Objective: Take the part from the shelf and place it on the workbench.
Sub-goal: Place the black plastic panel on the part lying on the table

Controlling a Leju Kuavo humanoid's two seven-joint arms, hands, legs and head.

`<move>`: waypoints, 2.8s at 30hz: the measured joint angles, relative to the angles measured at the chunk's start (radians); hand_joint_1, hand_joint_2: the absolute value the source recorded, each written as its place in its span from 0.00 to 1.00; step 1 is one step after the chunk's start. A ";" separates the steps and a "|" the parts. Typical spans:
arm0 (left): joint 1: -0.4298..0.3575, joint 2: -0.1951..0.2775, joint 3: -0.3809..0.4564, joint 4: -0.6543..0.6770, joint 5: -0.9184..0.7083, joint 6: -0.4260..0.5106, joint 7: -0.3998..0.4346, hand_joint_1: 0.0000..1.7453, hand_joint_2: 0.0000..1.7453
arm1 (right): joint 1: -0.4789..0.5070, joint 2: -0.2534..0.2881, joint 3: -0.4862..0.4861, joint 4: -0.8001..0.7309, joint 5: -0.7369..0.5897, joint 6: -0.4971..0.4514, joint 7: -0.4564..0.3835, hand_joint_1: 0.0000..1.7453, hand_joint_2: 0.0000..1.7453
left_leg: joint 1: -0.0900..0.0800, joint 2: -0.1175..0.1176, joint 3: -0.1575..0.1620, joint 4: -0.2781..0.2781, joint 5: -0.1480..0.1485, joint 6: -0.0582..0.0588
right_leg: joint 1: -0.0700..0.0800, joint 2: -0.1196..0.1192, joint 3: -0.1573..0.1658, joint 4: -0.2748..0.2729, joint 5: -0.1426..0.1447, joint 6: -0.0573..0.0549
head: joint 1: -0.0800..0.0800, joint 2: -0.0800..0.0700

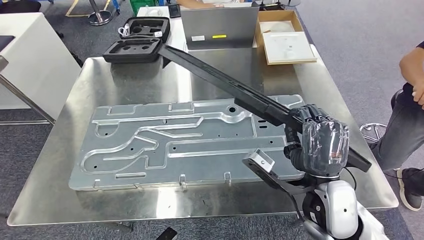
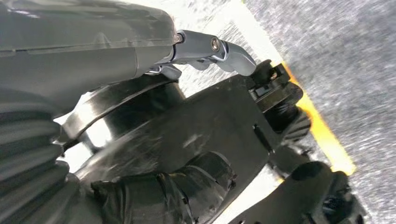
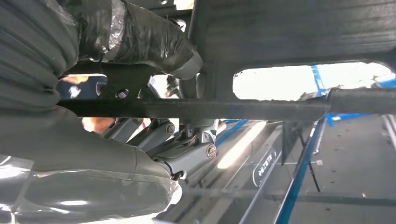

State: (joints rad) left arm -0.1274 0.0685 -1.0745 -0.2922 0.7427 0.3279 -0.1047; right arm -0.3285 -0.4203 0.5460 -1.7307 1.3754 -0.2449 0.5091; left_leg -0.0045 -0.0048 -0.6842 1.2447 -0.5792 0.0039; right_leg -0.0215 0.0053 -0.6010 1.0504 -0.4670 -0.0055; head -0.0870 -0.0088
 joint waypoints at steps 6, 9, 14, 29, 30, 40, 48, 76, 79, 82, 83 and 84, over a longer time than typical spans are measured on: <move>-0.002 0.000 -0.002 0.000 0.001 0.005 -0.001 0.00 1.00 | 0.004 -0.037 -0.020 0.066 0.023 0.038 0.001 1.00 1.00 | 0.002 -0.001 0.029 -0.113 0.116 0.009 | 0.002 0.005 0.016 -0.001 -0.011 0.003 | 0.000 0.000; 0.000 0.000 -0.002 0.000 0.001 0.006 -0.005 0.00 1.00 | 0.004 -0.053 -0.030 0.106 0.029 0.048 0.001 1.00 1.00 | -0.008 -0.002 0.073 -0.207 0.126 0.018 | 0.001 0.006 0.016 -0.004 -0.014 0.019 | 0.002 0.000; 0.000 0.000 -0.002 0.000 0.000 0.006 -0.009 0.00 1.00 | 0.003 -0.061 -0.030 0.136 0.051 0.046 -0.001 1.00 1.00 | -0.007 -0.001 0.092 -0.243 0.139 0.043 | 0.002 0.002 -0.036 0.101 -0.075 0.034 | 0.005 0.000; -0.005 0.002 -0.002 -0.001 -0.013 0.001 -0.005 0.00 1.00 | -0.089 0.044 0.044 0.227 0.095 0.015 -0.019 1.00 1.00 | -0.006 -0.004 0.036 -0.094 0.045 0.001 | -0.005 -0.002 -0.024 0.023 0.002 0.004 | 0.003 0.000; -0.005 0.002 -0.002 -0.001 -0.013 0.000 -0.005 0.00 1.00 | -0.093 0.053 0.051 0.238 0.093 0.012 -0.019 1.00 1.00 | -0.004 -0.003 0.006 -0.033 0.018 -0.004 | -0.004 -0.003 -0.024 0.023 0.001 0.002 | 0.001 0.000; -0.002 0.002 -0.003 -0.001 -0.017 -0.016 0.002 0.00 1.00 | -0.106 0.095 0.075 0.306 0.076 0.008 -0.019 0.00 0.00 | -0.013 -0.004 0.080 -0.206 0.111 0.016 | 0.000 -0.004 -0.021 0.009 0.008 0.016 | 0.002 0.000; -0.003 0.004 -0.003 -0.001 -0.016 -0.041 0.014 0.00 0.25 | -0.100 0.100 0.083 0.333 0.058 0.005 -0.019 0.00 0.00 | -0.008 0.000 0.100 -0.241 0.129 0.047 | 0.003 -0.004 -0.143 0.264 -0.102 0.034 | 0.005 0.000; -0.001 0.007 -0.003 -0.001 -0.033 -0.026 -0.012 0.00 0.00 | -0.121 0.107 0.154 0.344 0.027 0.155 -0.201 0.00 0.00 | -0.005 0.001 0.106 -0.256 0.140 0.039 | 0.004 -0.002 -0.053 0.090 -0.047 0.029 | 0.002 0.000; 0.000 0.008 -0.003 -0.001 -0.034 -0.027 -0.013 0.00 0.00 | -0.122 0.105 0.197 0.344 0.013 0.175 -0.227 0.00 0.00 | -0.007 0.002 0.105 -0.255 0.138 0.046 | 0.004 -0.002 -0.131 0.255 -0.110 0.033 | 0.004 0.000; 0.002 0.008 -0.003 -0.001 -0.035 -0.028 -0.015 0.00 0.00 | -0.128 0.102 0.231 0.346 -0.012 0.197 -0.257 0.00 0.00 | -0.004 0.000 0.104 -0.242 0.130 0.043 | 0.001 -0.003 -0.086 0.164 -0.043 0.036 | 0.004 0.000; 0.003 0.008 -0.003 -0.001 -0.036 -0.028 -0.015 0.00 0.00 | -0.131 0.101 0.241 0.347 -0.023 0.206 -0.269 0.00 0.00 | -0.004 -0.001 0.103 -0.235 0.125 0.039 | 0.000 -0.004 -0.052 0.097 -0.018 0.036 | 0.004 0.000; 0.002 0.008 -0.003 -0.001 -0.038 -0.027 -0.016 0.00 0.00 | -0.133 0.101 0.252 0.349 -0.033 0.210 -0.279 0.00 0.00 | -0.004 -0.002 0.101 -0.227 0.120 0.034 | 0.000 -0.004 -0.025 0.044 -0.001 0.033 | 0.004 0.000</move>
State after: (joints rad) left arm -0.1254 0.0763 -1.0773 -0.2936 0.7049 0.3006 -0.1205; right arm -0.4615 -0.3190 0.7981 -1.3821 1.3424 -0.0347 0.2297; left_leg -0.0087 -0.0065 -0.5836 1.0179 -0.4591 0.0377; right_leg -0.0211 0.0017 -0.6265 1.0941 -0.4685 0.0275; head -0.0834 -0.0088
